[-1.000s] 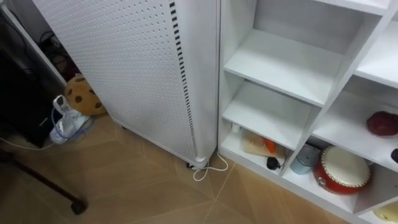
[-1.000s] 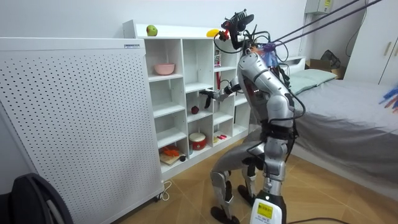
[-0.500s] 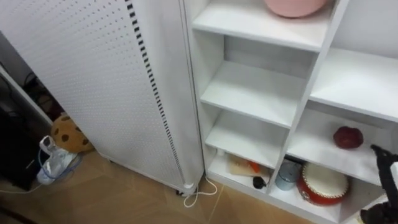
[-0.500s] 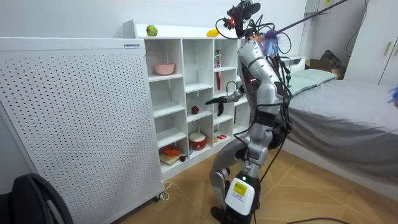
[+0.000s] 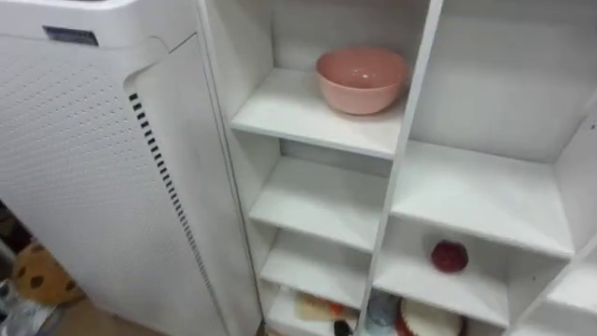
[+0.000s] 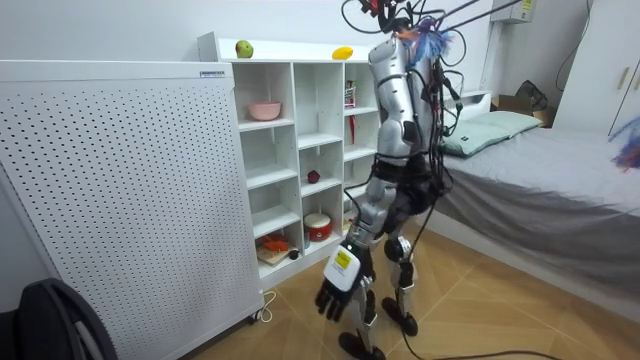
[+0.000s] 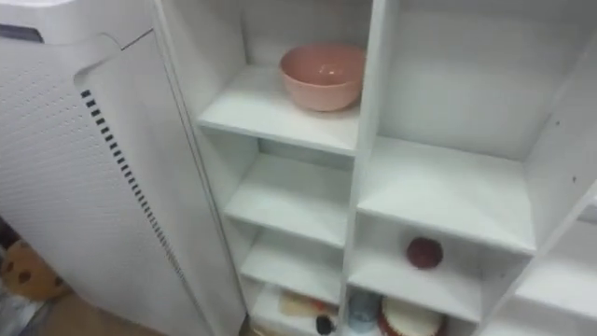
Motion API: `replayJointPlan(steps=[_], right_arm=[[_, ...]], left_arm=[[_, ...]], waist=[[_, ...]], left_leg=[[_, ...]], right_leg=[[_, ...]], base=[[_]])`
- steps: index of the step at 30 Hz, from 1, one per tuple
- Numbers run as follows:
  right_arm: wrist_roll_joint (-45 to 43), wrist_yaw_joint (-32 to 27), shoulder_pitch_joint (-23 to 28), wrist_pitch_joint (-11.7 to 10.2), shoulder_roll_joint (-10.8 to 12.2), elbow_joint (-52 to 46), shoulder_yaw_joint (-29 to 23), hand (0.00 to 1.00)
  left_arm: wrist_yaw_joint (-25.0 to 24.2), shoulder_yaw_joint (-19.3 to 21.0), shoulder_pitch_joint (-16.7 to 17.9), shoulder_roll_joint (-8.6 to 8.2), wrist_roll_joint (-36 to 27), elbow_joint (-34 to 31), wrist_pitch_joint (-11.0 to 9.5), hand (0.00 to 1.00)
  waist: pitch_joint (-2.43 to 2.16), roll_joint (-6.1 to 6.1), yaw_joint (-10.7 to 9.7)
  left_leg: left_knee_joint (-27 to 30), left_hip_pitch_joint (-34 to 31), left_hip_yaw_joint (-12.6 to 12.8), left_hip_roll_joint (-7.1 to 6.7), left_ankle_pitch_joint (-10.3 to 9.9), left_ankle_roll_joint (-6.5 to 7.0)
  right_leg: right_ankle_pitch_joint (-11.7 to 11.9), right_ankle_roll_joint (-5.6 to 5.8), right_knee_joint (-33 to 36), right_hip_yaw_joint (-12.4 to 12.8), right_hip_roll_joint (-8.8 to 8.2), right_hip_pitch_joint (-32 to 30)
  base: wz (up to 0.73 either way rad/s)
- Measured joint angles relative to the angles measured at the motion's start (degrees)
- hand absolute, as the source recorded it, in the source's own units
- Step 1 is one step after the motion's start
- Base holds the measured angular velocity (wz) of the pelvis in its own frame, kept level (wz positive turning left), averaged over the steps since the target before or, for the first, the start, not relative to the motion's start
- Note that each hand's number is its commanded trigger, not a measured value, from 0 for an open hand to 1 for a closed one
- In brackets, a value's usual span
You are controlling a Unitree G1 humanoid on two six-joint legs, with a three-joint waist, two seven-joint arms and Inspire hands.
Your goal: Arrange fruit in the closet
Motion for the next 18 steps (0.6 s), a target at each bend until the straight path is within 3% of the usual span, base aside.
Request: replayJointPlan(steps=[4,8,10,14,18], right_arm=[[0.4,1.3,4.4,-0.4,3.8,2.6,-5.1,0.00],[2.1,1.7,4.8,-0.5,7.1,6.9,-10.9,0.00],[3.0,2.1,5.0,-0.5,7.8,8.1,-11.9,0.00],[3.3,2.7,5.9,0.2,9.7,8.0,-15.6,0.00],[5.0,2.9,5.8,0.7,10.7,8.2,-19.4,0.00]], left_arm=[[1.4,3.3,1.5,-3.10,4.4,-0.1,-0.5,0.00],[3.0,7.4,2.8,-6.06,7.1,0.3,-0.5,0.00],[3.7,9.1,2.9,-6.99,8.2,0.9,-0.5,0.00],[5.5,11.9,3.2,-8.07,10.8,0.5,-0.1,0.00],[6.5,14.0,2.3,-9.28,12.7,0.5,0.1,0.00]], waist=[[-0.35,-0.39,-2.9],[-0.45,-0.51,-4.4],[-0.54,-0.59,-4.6],[-0.57,-0.78,-7.0],[-0.63,-0.72,-9.4]], left_leg=[[-8.3,10.3,0.6,-0.83,1.8,0.09],[-14.1,19.0,1.8,-1.14,2.0,0.06],[-15.7,22.0,2.9,-1.10,2.0,0.01],[-18.1,26.6,4.5,-1.19,1.9,-0.04],[-19.5,29.2,4.4,-1.78,2.0,-0.01]], right_leg=[[1.5,1.43,-7.6,0.1,0.95,9.4],[2.1,2.36,-12.8,0.6,1.81,17.1],[2.2,2.57,-14.4,1.4,2.23,19.2],[2.3,2.99,-16.8,2.5,2.80,23.2],[2.7,3.61,-18.8,2.6,2.80,26.1]], base=[[0.05],[-0.12],[-0.18],[-0.16],[-0.03]])
